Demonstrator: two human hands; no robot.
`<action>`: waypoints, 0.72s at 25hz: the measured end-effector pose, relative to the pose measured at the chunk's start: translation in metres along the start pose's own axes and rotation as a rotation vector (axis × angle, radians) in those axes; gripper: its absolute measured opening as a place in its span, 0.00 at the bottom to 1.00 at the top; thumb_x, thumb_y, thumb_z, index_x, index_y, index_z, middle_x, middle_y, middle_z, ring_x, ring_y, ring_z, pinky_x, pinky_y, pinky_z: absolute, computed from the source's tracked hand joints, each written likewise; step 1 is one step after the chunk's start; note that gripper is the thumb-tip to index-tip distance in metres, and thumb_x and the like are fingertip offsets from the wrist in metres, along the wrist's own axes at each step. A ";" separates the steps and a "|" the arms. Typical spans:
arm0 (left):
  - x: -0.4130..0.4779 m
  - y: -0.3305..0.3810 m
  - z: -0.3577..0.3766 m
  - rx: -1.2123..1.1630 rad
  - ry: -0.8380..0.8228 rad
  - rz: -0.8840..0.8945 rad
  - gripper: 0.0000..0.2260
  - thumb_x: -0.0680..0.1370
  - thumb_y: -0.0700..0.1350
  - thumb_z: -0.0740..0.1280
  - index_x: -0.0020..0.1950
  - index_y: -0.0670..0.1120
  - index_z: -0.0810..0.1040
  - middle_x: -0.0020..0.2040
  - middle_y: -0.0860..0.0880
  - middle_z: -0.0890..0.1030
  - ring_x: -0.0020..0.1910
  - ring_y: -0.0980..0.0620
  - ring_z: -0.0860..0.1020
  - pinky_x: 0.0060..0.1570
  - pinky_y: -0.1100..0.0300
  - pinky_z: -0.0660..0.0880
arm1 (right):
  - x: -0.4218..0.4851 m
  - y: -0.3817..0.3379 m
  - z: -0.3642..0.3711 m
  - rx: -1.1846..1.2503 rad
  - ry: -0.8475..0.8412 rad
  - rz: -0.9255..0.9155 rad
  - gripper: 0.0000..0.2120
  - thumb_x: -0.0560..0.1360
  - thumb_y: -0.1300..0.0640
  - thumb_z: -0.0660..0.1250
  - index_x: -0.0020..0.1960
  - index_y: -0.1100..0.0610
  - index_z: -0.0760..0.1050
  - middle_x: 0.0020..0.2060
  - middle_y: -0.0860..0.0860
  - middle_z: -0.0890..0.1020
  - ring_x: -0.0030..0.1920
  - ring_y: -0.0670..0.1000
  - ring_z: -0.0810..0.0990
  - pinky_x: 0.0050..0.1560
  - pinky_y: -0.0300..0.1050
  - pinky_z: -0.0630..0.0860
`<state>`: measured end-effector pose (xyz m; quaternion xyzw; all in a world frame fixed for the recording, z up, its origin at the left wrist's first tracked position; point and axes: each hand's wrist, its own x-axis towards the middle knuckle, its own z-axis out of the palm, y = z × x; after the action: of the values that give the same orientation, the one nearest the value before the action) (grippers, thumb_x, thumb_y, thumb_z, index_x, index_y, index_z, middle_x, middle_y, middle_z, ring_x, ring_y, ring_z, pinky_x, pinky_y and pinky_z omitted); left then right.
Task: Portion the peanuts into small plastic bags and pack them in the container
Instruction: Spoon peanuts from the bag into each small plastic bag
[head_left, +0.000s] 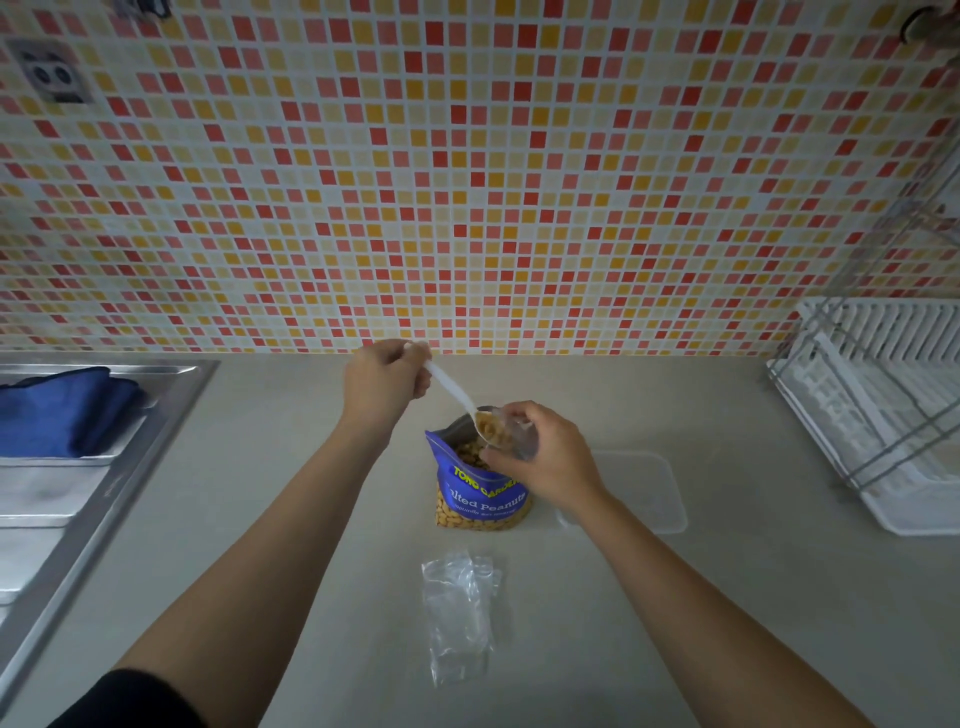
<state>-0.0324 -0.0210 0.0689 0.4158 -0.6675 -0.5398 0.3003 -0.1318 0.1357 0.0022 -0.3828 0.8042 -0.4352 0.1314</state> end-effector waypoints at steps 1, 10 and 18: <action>-0.006 0.012 0.002 0.067 -0.075 0.112 0.10 0.78 0.44 0.63 0.45 0.40 0.81 0.32 0.47 0.79 0.32 0.52 0.77 0.43 0.57 0.79 | -0.001 -0.001 0.001 0.101 0.014 0.017 0.20 0.63 0.48 0.76 0.52 0.46 0.75 0.45 0.41 0.80 0.46 0.45 0.79 0.48 0.46 0.78; -0.030 0.070 -0.023 0.321 -0.050 0.871 0.10 0.77 0.45 0.64 0.46 0.41 0.81 0.34 0.45 0.81 0.32 0.46 0.79 0.33 0.54 0.75 | -0.005 -0.005 -0.003 0.449 0.142 0.068 0.20 0.68 0.51 0.74 0.58 0.49 0.75 0.48 0.44 0.81 0.44 0.37 0.78 0.40 0.29 0.74; -0.013 -0.035 0.007 0.608 -0.376 0.632 0.08 0.78 0.43 0.64 0.48 0.43 0.82 0.39 0.46 0.84 0.33 0.53 0.76 0.36 0.73 0.69 | -0.014 0.025 -0.005 0.441 0.071 0.181 0.18 0.67 0.48 0.74 0.54 0.47 0.74 0.45 0.43 0.81 0.48 0.44 0.80 0.42 0.32 0.75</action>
<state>-0.0241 -0.0085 0.0334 0.1566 -0.9317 -0.2681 0.1886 -0.1381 0.1573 -0.0168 -0.2555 0.7248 -0.6001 0.2220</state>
